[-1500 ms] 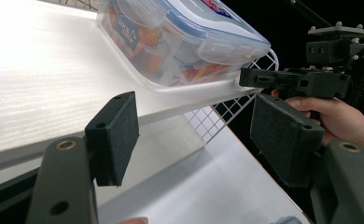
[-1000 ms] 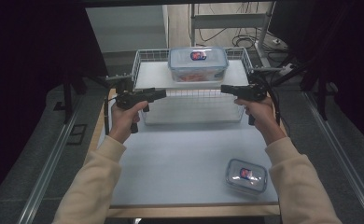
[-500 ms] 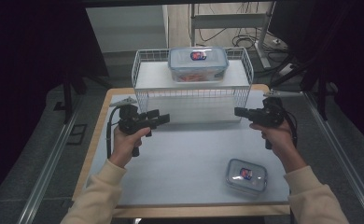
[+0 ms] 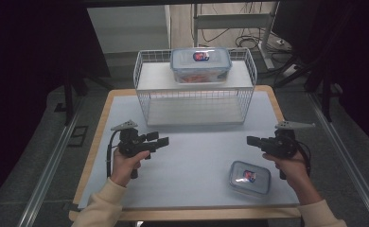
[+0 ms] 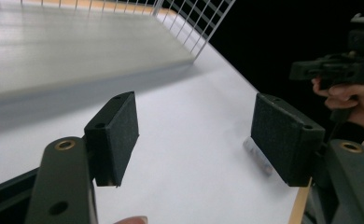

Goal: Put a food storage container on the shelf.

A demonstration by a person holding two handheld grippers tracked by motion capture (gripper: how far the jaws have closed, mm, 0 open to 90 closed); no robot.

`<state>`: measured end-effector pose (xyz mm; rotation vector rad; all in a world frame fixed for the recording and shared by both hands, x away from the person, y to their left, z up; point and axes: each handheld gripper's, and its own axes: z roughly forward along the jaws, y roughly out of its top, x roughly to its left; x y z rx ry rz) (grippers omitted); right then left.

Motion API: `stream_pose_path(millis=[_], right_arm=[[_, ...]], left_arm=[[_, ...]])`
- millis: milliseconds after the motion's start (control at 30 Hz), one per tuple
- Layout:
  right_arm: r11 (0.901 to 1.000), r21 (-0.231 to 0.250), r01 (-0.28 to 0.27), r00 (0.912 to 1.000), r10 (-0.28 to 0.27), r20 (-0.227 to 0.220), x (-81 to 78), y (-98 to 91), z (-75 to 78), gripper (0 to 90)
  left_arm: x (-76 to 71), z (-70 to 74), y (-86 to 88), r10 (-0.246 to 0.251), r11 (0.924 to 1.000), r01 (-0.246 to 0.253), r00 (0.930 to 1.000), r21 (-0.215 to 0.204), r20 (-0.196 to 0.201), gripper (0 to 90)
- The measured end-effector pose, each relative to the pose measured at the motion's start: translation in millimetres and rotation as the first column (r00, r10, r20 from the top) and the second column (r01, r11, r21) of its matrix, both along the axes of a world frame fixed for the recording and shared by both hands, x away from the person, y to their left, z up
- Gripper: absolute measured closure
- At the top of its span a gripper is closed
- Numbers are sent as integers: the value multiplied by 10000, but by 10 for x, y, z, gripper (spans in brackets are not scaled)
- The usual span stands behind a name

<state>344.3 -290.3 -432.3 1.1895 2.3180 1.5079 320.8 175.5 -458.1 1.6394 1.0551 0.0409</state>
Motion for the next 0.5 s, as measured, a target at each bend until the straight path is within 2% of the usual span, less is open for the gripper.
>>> stream_pose_path(millis=[267, 333, 433, 500], right_arm=[[9999, -101, 116, 9995, -119, -279, -104, -87, -169, 893], [9998, -91, 163, 9995, -166, -275, -105, -96, -171, 893], [9997, -143, 197, 9996, -200, -177, -116, -107, -159, 893], [9996, -114, 244, 9996, -246, -172, -130, -127, -153, 893]], left_arm=[[-85, -127, -13, -95, 9995, 100, 9998, 300, -164, 320], [-94, -145, -21, -113, 9993, 121, 9997, 362, -197, 319], [-108, -150, -25, -85, 9997, 91, 9997, 231, -242, 319], [-125, -154, -41, -112, 9993, 120, 9997, 342, -222, 319]])
